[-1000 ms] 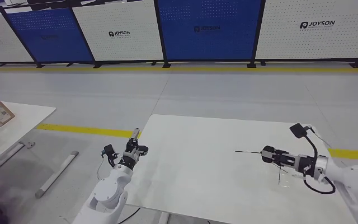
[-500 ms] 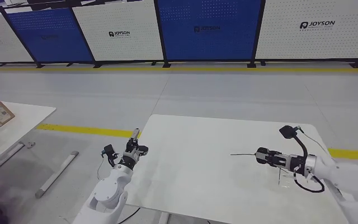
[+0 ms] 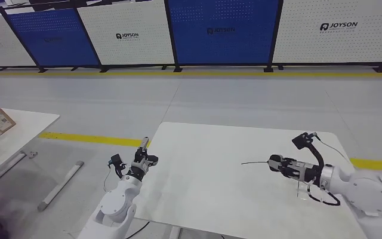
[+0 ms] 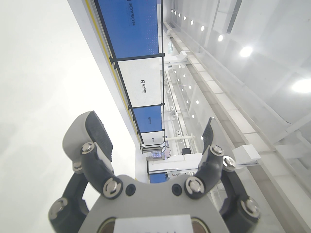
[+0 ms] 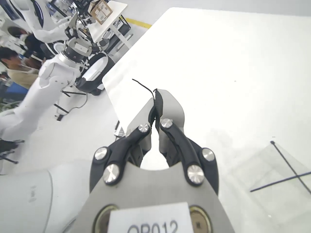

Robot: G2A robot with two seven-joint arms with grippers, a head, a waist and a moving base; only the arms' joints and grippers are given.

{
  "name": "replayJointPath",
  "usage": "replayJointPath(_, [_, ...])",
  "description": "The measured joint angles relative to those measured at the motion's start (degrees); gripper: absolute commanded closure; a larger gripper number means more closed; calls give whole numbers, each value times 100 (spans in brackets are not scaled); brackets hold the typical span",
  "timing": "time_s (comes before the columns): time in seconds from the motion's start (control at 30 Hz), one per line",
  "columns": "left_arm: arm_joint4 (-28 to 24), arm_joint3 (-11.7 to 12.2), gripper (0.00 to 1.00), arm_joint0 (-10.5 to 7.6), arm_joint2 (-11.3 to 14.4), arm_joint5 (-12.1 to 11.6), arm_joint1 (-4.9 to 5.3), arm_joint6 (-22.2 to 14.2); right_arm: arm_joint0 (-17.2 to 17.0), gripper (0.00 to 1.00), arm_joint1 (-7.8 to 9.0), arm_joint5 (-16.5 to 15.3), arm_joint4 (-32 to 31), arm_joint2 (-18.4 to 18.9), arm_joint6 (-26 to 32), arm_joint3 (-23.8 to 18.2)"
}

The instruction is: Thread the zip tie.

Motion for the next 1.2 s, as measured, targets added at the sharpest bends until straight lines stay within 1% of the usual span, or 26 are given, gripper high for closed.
replayJointPath(0.03, [0,0,0,0,0,0,0,0,-60,100,8,30,-279,-28,-210,-159])
replayJointPath(0.07, [0,0,0,0,0,0,0,0,-111,100,18,46,-438,-48,-348,-224])
replayJointPath(0.13, [0,0,0,0,0,0,0,0,-175,100,36,54,-566,-80,-518,-210])
replayJointPath(0.73, [0,0,0,0,0,0,0,0,-173,100,37,52,-535,-82,-518,-190])
replayJointPath(0.8, [0,0,0,0,0,0,0,0,-185,100,35,52,-602,-82,-575,-223])
replayJointPath(0.9, [0,0,0,0,0,0,0,0,-223,100,40,52,-1123,-88,-865,-355])
replayJointPath(1.0, [0,0,0,0,0,0,0,0,-213,100,66,52,-1391,-163,-1137,-535])
replayJointPath(1.1, [0,0,0,0,0,0,0,0,-132,100,139,52,-1801,-369,-1455,-710])
replayJointPath(1.2, [0,0,0,0,0,0,0,0,22,100,231,52,-2056,-646,-1808,-526])
